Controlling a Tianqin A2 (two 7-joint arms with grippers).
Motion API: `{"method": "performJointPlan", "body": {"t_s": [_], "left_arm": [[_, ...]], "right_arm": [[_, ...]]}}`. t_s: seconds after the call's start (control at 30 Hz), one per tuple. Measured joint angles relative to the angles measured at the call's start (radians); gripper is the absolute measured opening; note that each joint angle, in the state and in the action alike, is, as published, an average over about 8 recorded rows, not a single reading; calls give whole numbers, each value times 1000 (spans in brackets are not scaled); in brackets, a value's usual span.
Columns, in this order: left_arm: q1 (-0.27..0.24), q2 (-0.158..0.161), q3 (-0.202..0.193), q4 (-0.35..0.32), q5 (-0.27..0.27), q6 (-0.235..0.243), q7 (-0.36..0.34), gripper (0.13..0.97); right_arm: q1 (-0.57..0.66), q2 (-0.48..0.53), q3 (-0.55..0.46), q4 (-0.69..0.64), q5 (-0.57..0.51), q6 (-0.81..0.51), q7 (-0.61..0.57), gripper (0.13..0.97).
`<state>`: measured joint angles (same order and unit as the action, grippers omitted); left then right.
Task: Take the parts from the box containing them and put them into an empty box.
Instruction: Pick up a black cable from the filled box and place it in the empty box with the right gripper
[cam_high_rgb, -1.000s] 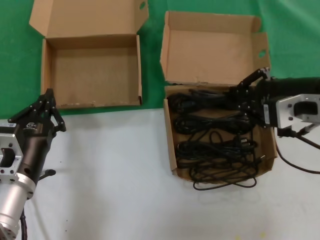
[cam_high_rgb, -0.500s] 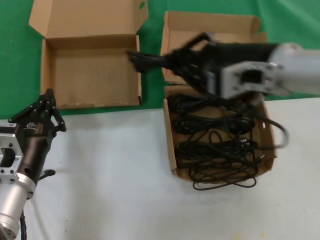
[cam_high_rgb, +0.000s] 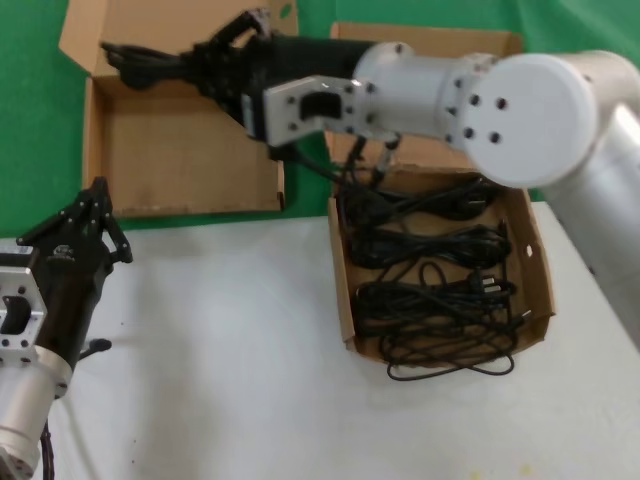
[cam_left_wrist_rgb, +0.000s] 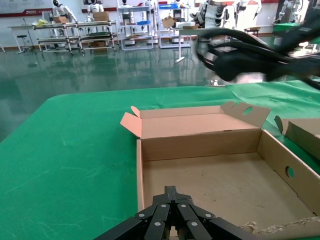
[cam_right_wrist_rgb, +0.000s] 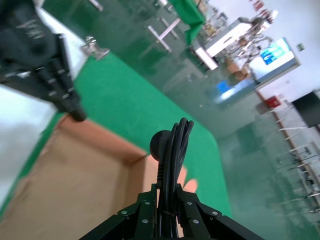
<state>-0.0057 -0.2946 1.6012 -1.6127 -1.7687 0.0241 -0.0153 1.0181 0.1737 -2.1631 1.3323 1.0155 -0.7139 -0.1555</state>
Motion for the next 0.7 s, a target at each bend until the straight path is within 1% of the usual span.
{"method": "performJointPlan", "body": {"t_s": [0.13,0.27,0.53,0.7], "left_arm": [[0,0,0,0,0,0,0,145],[0,0,0,0,0,0,0,145],[0,0,0,0,0,0,0,145],[0,0,0,0,0,0,0,145]], "right_arm": [[22,-57,-9,-87,10,59,-45,210],[35,-88,-14,-148,23,97,-82,210],[38,-100,-14,-190,45,129,-120,210],[35,-91,-9,-189,54,135,-127,312]]}}
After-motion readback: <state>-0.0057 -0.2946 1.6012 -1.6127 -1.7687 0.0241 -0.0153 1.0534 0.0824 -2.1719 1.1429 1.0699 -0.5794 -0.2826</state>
